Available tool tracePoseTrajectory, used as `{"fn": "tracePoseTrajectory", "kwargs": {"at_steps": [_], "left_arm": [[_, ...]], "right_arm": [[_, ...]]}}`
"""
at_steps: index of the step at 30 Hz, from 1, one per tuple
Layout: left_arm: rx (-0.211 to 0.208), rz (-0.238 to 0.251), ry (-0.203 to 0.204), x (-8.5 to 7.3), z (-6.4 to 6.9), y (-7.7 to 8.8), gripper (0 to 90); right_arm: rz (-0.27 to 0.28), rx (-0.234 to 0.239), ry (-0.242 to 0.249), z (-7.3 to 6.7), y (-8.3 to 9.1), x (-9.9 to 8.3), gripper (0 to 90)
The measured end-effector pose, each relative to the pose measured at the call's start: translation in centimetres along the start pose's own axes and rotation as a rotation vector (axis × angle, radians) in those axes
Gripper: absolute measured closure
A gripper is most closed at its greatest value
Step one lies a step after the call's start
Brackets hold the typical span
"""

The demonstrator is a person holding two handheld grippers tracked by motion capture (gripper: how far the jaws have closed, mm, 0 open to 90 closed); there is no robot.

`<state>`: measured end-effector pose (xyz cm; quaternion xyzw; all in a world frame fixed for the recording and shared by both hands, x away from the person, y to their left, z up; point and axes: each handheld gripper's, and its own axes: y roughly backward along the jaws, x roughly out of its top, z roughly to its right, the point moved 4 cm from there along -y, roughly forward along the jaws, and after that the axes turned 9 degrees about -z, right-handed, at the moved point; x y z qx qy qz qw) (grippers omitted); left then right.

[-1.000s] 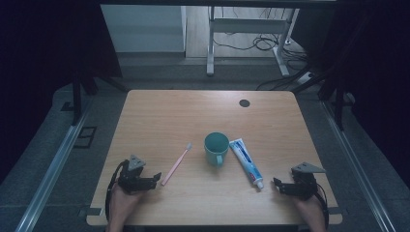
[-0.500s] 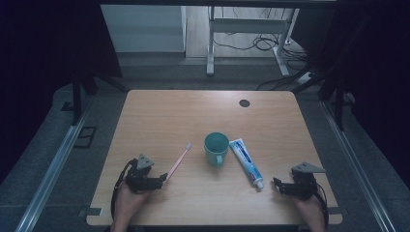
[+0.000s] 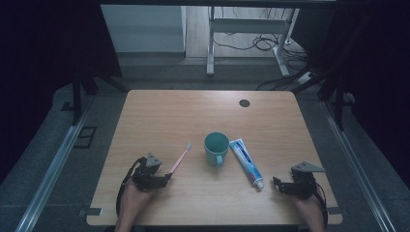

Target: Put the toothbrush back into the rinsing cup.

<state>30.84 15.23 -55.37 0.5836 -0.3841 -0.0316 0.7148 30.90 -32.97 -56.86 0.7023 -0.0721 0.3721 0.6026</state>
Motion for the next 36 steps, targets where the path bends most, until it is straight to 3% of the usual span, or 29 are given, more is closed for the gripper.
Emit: {"fn": "tracePoseTrajectory", "kwargs": {"at_steps": [8, 12, 20, 36], "left_arm": [[-0.015, -0.071, -0.012, 1.1, 0.2, -0.2, 44.9], [-0.026, -0.133, -0.028, 1.7, 0.2, -0.5, 49.3], [-0.049, -0.255, -0.014, 3.1, 0.1, -1.1, 54.2], [-0.048, -0.459, -0.024, 6.7, 0.3, -1.9, 58.0]], "right_arm": [[0.000, -0.001, -0.001, 0.0, 0.0, 0.0, 12.9], [0.000, 0.000, -0.001, 0.0, 0.0, 0.0, 12.9], [0.000, -0.001, -0.001, 0.0, 0.0, 0.0, 12.9], [-0.001, 0.001, -0.002, -0.1, -0.1, 0.1, 12.9]]}}
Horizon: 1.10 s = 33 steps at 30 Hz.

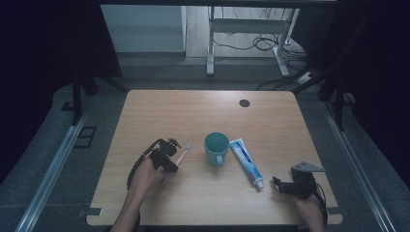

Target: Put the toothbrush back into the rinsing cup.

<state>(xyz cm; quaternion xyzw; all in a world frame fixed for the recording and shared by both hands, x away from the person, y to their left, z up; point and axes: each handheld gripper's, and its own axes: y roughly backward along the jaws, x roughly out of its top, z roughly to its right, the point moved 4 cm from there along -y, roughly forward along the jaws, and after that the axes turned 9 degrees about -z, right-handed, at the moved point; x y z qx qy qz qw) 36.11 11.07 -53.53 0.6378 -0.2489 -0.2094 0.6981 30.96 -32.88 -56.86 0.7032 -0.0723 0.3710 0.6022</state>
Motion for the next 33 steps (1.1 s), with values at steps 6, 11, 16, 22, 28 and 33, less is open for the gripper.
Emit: {"fn": "tracePoseTrajectory", "kwargs": {"at_steps": [6, 11, 16, 22, 28, 33], "left_arm": [[-0.003, -0.071, 0.012, 1.1, -0.1, 0.0, 59.1], [-0.001, -0.127, 0.026, 1.9, -0.1, -0.1, 61.5], [0.008, -0.159, 0.031, 2.3, -0.1, -0.3, 65.4], [0.019, -0.198, 0.033, 2.7, 0.0, -0.6, 67.0], [0.016, -0.203, 0.037, 2.8, 0.0, -0.6, 74.6], [0.004, -0.192, 0.042, 2.6, -0.2, -0.6, 78.4]], "right_arm": [[0.001, 0.001, 0.002, 0.0, 0.0, 0.0, 12.9], [0.001, 0.001, 0.002, 0.0, 0.0, 0.0, 12.9], [0.001, 0.001, 0.002, 0.0, 0.0, 0.0, 12.9], [0.001, 0.001, 0.003, 0.0, 0.0, 0.0, 12.9], [0.001, 0.001, 0.003, 0.0, 0.0, 0.0, 12.9], [0.001, 0.001, 0.003, 0.0, 0.0, 0.0, 12.9]]}}
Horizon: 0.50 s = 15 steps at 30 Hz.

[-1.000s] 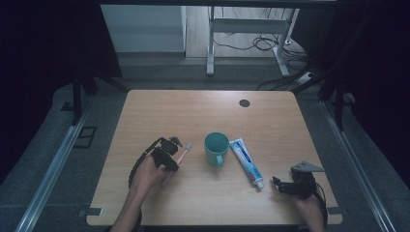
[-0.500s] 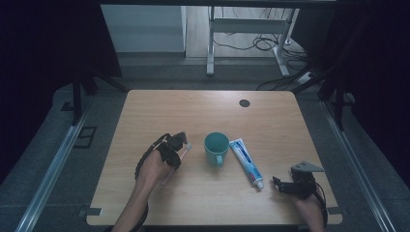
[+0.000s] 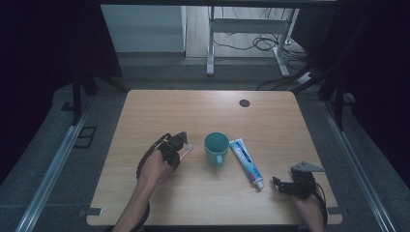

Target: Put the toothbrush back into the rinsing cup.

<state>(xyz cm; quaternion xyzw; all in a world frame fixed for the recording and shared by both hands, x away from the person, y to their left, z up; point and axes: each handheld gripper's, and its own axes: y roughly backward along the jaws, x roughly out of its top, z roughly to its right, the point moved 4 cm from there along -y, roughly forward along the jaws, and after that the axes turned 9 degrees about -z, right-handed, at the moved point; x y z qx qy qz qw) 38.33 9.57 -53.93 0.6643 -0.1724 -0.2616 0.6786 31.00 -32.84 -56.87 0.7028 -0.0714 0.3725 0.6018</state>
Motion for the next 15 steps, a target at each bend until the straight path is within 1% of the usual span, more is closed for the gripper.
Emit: {"fn": "tracePoseTrajectory", "kwargs": {"at_steps": [3, 6, 9, 13, 15], "left_arm": [[-0.003, 0.005, -0.005, -0.1, -0.1, 0.0, 78.8], [-0.025, 0.019, -0.012, -0.2, -0.2, 0.0, 78.9], [-0.044, 0.046, -0.009, -0.4, -0.5, 0.4, 78.9], [-0.054, 0.078, -0.017, -0.7, -0.8, 1.3, 78.9], [-0.072, 0.107, -0.015, -0.8, -0.7, 1.7, 78.9]], "right_arm": [[0.000, 0.000, 0.000, 0.0, 0.0, 0.0, 12.9], [0.000, 0.000, 0.000, 0.0, 0.0, 0.0, 12.9], [0.000, 0.000, 0.000, 0.0, 0.0, 0.0, 12.9], [0.000, 0.000, 0.000, 0.0, 0.0, 0.0, 12.9], [0.000, 0.000, 0.000, 0.0, 0.0, 0.0, 12.9]]}}
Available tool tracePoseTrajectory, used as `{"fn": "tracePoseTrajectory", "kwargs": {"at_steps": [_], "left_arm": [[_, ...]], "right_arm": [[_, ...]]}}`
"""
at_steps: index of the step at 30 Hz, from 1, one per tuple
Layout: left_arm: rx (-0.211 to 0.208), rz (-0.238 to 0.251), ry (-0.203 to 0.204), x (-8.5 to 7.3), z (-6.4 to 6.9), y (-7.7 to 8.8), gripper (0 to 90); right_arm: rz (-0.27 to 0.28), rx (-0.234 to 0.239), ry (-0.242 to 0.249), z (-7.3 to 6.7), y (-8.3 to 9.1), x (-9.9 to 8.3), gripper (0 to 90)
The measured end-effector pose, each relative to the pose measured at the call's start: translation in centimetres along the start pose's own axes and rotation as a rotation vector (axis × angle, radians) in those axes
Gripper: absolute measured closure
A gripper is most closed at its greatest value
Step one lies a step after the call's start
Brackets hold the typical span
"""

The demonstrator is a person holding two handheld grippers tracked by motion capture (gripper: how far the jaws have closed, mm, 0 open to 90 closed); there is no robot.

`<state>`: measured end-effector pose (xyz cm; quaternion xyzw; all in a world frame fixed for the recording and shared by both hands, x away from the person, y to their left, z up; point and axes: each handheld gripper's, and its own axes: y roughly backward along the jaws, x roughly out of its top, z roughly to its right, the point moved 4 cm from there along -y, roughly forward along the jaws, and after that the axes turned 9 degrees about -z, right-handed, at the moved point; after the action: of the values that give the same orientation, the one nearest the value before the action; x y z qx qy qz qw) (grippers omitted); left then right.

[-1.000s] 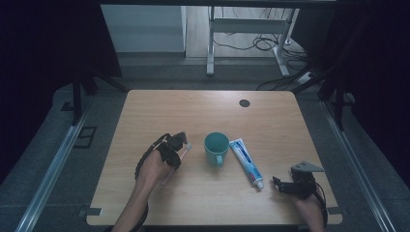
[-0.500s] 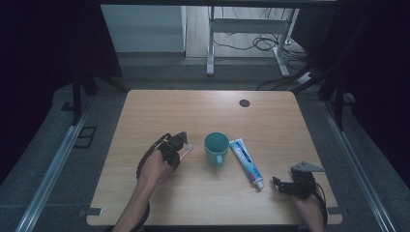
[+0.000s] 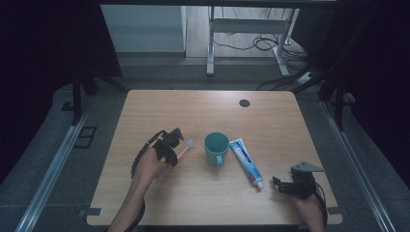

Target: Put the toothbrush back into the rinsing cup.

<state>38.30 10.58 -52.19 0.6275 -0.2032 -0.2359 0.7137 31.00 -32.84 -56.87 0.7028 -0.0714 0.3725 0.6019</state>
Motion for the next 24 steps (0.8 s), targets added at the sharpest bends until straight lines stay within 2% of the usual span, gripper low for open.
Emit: {"fn": "tracePoseTrajectory", "kwargs": {"at_steps": [11, 20, 24], "left_arm": [[-0.031, 0.072, -0.028, -0.5, -0.1, 1.5, 78.9], [-0.032, 0.143, -0.070, -0.7, 0.4, 3.3, 78.9], [-0.020, 0.182, -0.092, -0.6, 0.8, 4.2, 78.9]], "right_arm": [[0.000, 0.000, 0.000, 0.0, 0.0, 0.0, 12.9], [0.000, 0.000, 0.000, 0.0, 0.0, 0.0, 12.9], [0.000, 0.000, -0.002, 0.0, 0.0, 0.0, 12.9]]}}
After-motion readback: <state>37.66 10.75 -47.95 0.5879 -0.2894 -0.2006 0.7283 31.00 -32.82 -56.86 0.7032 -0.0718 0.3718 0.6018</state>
